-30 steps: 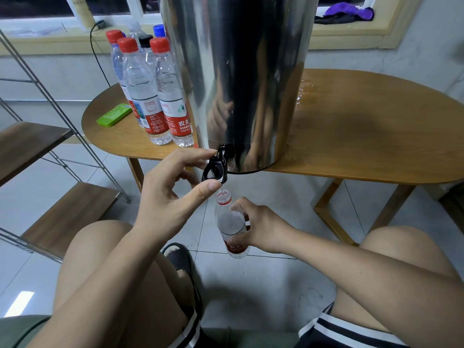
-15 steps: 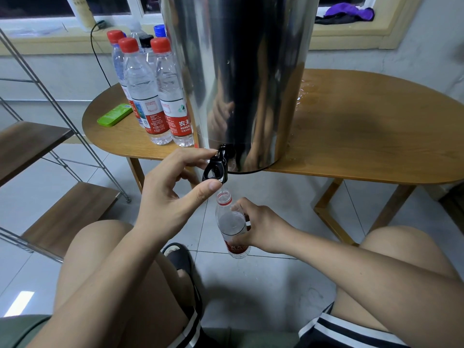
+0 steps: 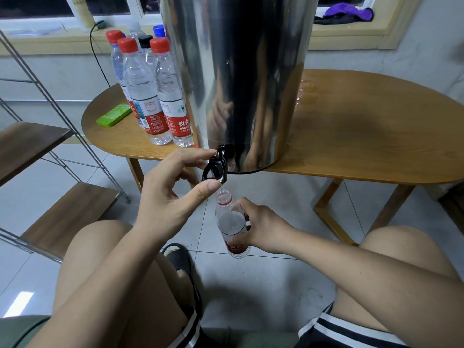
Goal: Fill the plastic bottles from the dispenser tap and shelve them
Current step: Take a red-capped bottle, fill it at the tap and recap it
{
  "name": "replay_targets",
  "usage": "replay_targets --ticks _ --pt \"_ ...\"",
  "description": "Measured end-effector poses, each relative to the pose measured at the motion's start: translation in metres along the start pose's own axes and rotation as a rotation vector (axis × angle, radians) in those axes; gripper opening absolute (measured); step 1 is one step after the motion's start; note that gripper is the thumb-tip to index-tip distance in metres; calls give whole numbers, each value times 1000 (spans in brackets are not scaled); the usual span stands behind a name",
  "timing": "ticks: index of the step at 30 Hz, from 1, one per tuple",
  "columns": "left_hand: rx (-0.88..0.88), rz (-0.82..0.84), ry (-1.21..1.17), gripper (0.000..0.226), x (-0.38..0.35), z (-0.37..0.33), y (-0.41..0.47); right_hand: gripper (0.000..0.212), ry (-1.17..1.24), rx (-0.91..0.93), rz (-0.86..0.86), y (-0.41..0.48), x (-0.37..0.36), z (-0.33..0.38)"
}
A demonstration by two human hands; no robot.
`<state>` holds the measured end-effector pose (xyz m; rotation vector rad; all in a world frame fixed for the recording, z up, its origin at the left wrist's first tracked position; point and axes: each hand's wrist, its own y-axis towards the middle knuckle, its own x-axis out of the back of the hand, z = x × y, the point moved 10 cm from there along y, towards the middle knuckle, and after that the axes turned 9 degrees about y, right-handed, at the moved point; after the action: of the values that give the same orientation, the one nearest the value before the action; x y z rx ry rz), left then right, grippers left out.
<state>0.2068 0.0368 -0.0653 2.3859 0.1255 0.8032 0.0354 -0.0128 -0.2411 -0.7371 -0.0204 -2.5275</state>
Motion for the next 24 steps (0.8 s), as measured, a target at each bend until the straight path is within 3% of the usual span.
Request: replay_targets --ticks 24 --pt "-8 6 -5 45 0 -1 0 64 6 -2 -6 0 1 -1"
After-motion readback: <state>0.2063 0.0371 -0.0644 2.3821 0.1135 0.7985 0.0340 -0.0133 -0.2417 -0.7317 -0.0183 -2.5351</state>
